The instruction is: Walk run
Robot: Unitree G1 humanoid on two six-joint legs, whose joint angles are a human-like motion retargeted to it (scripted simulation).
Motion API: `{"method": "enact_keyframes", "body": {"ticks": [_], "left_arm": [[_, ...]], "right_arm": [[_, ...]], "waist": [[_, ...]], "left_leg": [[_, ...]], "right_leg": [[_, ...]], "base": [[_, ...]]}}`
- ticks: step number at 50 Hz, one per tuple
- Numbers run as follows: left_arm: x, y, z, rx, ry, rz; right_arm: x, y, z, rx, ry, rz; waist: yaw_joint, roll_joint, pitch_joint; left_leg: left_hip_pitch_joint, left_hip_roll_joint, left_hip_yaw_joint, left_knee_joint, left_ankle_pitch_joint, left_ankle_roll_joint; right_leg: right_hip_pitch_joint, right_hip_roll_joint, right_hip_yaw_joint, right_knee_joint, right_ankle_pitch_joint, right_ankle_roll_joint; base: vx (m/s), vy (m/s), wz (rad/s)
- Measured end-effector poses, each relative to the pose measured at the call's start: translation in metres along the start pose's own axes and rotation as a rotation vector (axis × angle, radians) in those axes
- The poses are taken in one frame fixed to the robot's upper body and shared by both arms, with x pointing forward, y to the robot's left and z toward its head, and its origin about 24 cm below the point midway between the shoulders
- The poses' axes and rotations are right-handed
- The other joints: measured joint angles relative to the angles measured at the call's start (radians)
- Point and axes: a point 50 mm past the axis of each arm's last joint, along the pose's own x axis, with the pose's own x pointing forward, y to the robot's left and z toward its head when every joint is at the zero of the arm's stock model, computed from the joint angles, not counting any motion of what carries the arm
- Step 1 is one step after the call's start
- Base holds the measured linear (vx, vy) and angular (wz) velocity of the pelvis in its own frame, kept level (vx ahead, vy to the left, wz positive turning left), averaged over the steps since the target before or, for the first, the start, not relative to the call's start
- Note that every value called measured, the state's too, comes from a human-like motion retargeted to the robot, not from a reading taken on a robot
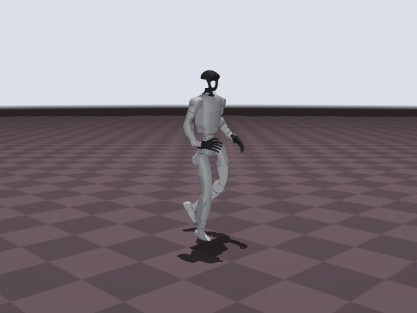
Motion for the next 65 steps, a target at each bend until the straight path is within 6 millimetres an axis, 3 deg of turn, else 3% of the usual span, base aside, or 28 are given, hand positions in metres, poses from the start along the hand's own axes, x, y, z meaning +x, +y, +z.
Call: {"method": "enact_keyframes", "body": {"ticks": [3, 7, 9, 13, 15, 17, 20, 22, 25, 27, 30, 32, 35, 37, 40, 41, 44, 47, 49, 52, 55, 57, 60, 65], "left_arm": [[-0.030, -0.018, -0.029, -0.019, 0.192, -0.012], [-0.064, -0.023, -0.051, -0.002, 0.352, -0.025], [-0.071, -0.024, -0.056, 0.007, 0.393, -0.035], [-0.069, -0.028, -0.057, 0.012, 0.398, -0.046], [-0.067, -0.032, -0.057, 0.000, 0.397, -0.057], [-0.062, -0.038, -0.054, -0.022, 0.390, -0.064], [-0.043, -0.043, -0.048, -0.060, 0.356, -0.034], [-0.030, -0.040, -0.040, -0.057, 0.290, -0.034], [-0.007, -0.027, -0.024, -0.023, 0.163, -0.053], [0.012, -0.018, -0.012, -0.007, 0.080, -0.063], [0.036, -0.007, 0.008, -0.005, -0.030, -0.066], [0.047, -0.001, 0.020, 0.000, -0.094, -0.073], [0.060, 0.012, 0.035, 0.025, -0.171, -0.080], [0.061, 0.016, 0.037, 0.035, -0.183, -0.089], [0.054, 0.013, 0.030, 0.017, -0.143, -0.126], [0.051, 0.010, 0.027, 0.007, -0.128, -0.143], [0.039, -0.004, 0.018, -0.030, -0.092, -0.184], [0.019, -0.021, 0.006, -0.090, -0.022, -0.182], [0.009, -0.025, 0.002, -0.093, -0.002, -0.199], [0.006, -0.026, 0.006, -0.084, -0.015, -0.216], [0.011, -0.029, 0.013, -0.176, -0.032, -0.150], [0.017, -0.025, 0.021, -0.207, -0.071, -0.118], [0.027, -0.012, 0.033, -0.163, -0.144, -0.132], [0.040, 0.005, 0.049, -0.049, -0.234, -0.224]], "right_arm": [[0.016, 0.012, 0.005, 0.012, -0.023, 0.095], [0.039, 0.014, 0.019, -0.006, -0.114, 0.105], [0.050, 0.010, 0.025, -0.034, -0.157, 0.071], [0.060, 0.001, 0.031, -0.085, -0.207, 0.011], [0.054, 0.003, 0.027, -0.087, -0.189, 0.027], [0.041, 0.008, 0.018, -0.074, -0.135, 0.087], [0.016, 0.032, 0.007, -0.030, -0.009, 0.224], [0.002, 0.039, 0.002, 0.019, 0.059, 0.283], [-0.005, 0.031, -0.005, 0.040, 0.093, 0.298], [-0.006, 0.022, -0.008, 0.001, 0.093, 0.261], [-0.009, 0.010, -0.012, -0.062, 0.096, 0.165], [-0.014, 0.006, -0.012, -0.071, 0.106, 0.105], [-0.020, 0.006, -0.011, -0.060, 0.119, 0.031], [-0.026, 0.011, -0.010, -0.042, 0.138, 0.020], [-0.031, 0.020, -0.008, -0.017, 0.152, 0.046], [-0.033, 0.022, -0.009, -0.014, 0.157, 0.060], [-0.026, 0.022, -0.010, -0.013, 0.152, 0.106], [-0.014, 0.030, -0.005, 0.004, 0.105, 0.232], [-0.005, 0.030, -0.003, 0.006, 0.083, 0.278], [0.012, 0.022, 0.001, -0.001, 0.054, 0.249], [0.027, 0.019, 0.012, 0.015, -0.007, 0.185], [0.034, 0.020, 0.019, 0.040, -0.044, 0.152], [0.042, 0.026, 0.029, 0.080, -0.080, 0.126], [0.043, 0.042, 0.043, 0.116, -0.128, 0.178]], "waist": [[0.073, 0.037, 0.003], [0.139, 0.073, 0.007], [0.173, 0.097, 0.015], [0.207, 0.127, 0.011], [0.212, 0.143, -0.010], [0.209, 0.148, -0.040], [0.199, 0.181, -0.035], [0.190, 0.207, -0.034], [0.189, 0.209, -0.034], [0.134, 0.202, -0.024], [0.073, 0.175, -0.019], [0.041, 0.153, -0.015], [0.004, 0.096, -0.003], [0.011, 0.085, -0.003], [0.042, 0.084, -0.021], [0.048, 0.083, -0.019], [0.061, 0.083, 0.008], [0.046, 0.075, 0.001], [0.029, 0.064, -0.008], [0.047, 0.055, -0.015], [0.065, 0.064, -0.010], [0.071, 0.081, -0.002], [0.081, 0.112, 0.014], [0.109, 0.136, 0.064]], "left_leg": [[-0.172, 0.035, -0.032, -0.063, -0.080, -0.070], [-0.287, 0.050, -0.029, -0.373, -0.150, -0.060], [-0.336, 0.048, -0.075, -0.541, -0.139, -0.075], [-0.412, 0.054, -0.164, -0.699, -0.037, -0.094], [-0.436, 0.055, -0.149, -0.658, 0.067, 0.035], [-0.443, 0.051, -0.147, -0.530, -0.102, 0.095], [-0.383, 0.128, -0.165, -0.461, -0.210, 0.055], [-0.307, 0.159, -0.177, -0.502, -0.233, 0.032], [-0.232, 0.163, -0.137, -0.557, -0.256, 0.027], [-0.190, 0.125, -0.148, -0.616, -0.250, 0.030], [-0.144, 0.069, -0.157, -0.673, -0.256, 0.031], [-0.106, 0.028, -0.166, -0.699, -0.269, 0.031], [-0.036, -0.055, -0.181, -0.733, -0.299, 0.034], [0.018, -0.069, -0.184, -0.752, -0.324, 0.024], [0.102, -0.063, -0.180, -0.766, -0.361, -0.018], [0.125, -0.066, -0.184, -0.757, -0.370, -0.026], [0.158, -0.073, -0.182, -0.675, -0.343, -0.061], [0.138, -0.031, -0.069, -0.492, -0.193, -0.130], [0.070, -0.026, -0.088, -0.327, -0.130, -0.157], [-0.048, -0.004, -0.106, -0.131, -0.184, -0.188], [-0.124, 0.015, -0.132, -0.138, -0.215, -0.239], [-0.162, 0.007, -0.220, -0.225, -0.230, -0.250], [-0.194, 0.003, -0.382, -0.395, -0.267, -0.216], [-0.165, -0.066, -0.834, -0.626, -0.276, -0.238]], "right_leg": [[0.144, 0.071, -0.029, -0.168, 0.069, 0.031], [0.282, 0.131, -0.055, -0.286, 0.107, 0.081], [0.348, 0.169, -0.044, -0.327, 0.110, 0.098], [0.467, 0.205, -0.033, -0.362, 0.073, 0.132], [0.509, 0.211, -0.019, -0.336, 0.056, 0.162], [0.510, 0.210, -0.007, -0.254, 0.107, 0.207], [0.438, 0.218, 0.028, -0.013, 0.367, 0.266], [0.354, 0.232, -0.010, 0.194, 0.428, 0.258], [0.163, 0.169, -0.036, 0.454, 0.333, 0.208], [0.040, 0.144, -0.061, 0.515, 0.282, 0.212], [-0.071, 0.125, -0.103, 0.400, 0.184, 0.175], [-0.110, 0.116, -0.130, 0.230, 0.145, 0.115], [-0.122, 0.099, -0.154, -0.066, 0.141, 0.068], [-0.090, 0.095, -0.250, -0.174, 0.124, 0.022], [-0.003, 0.112, -0.379, -0.221, 0.153, -0.117], [0.018, 0.117, -0.395, -0.221, 0.171, -0.134], [0.011, 0.128, -0.166, -0.166, 0.194, -0.104], [0.084, 0.085, -0.234, -0.182, 0.168, -0.089], [0.105, 0.071, -0.194, -0.201, 0.167, -0.067], [0.103, 0.053, -0.153, -0.206, 0.163, -0.045], [0.094, 0.073, -0.112, -0.212, 0.170, -0.035], [0.096, 0.103, -0.062, -0.227, 0.178, -0.029], [0.094, 0.153, 0.034, -0.244, 0.186, -0.009], [0.070, 0.260, 0.299, -0.220, 0.177, 0.042]], "base": [[0.84, 0.00, -0.66], [0.73, -0.01, -0.56], [0.76, 0.07, -0.56], [0.87, 0.11, -0.21], [0.87, 0.04, -0.14], [1.15, 0.08, -0.23], [0.79, -0.03, -0.48], [0.76, -0.02, -0.43], [0.64, 0.02, -0.45], [0.53, -0.04, 0.51], [0.33, -0.08, 0.53], [0.55, -0.14, 0.61], [0.55, -0.23, 0.55], [0.51, -0.21, 0.11], [0.72, -0.23, -0.16], [0.57, -0.10, 0.01], [0.61, -0.15, 0.23], [0.49, -0.12, -0.64], [0.39, -0.09, -0.48], [0.26, -0.04, -0.92], [0.17, -0.05, -1.79], [0.09, -0.02, -2.12], [0.15, -0.03, -2.34], [0.04, 0.00, -2.96]]}}
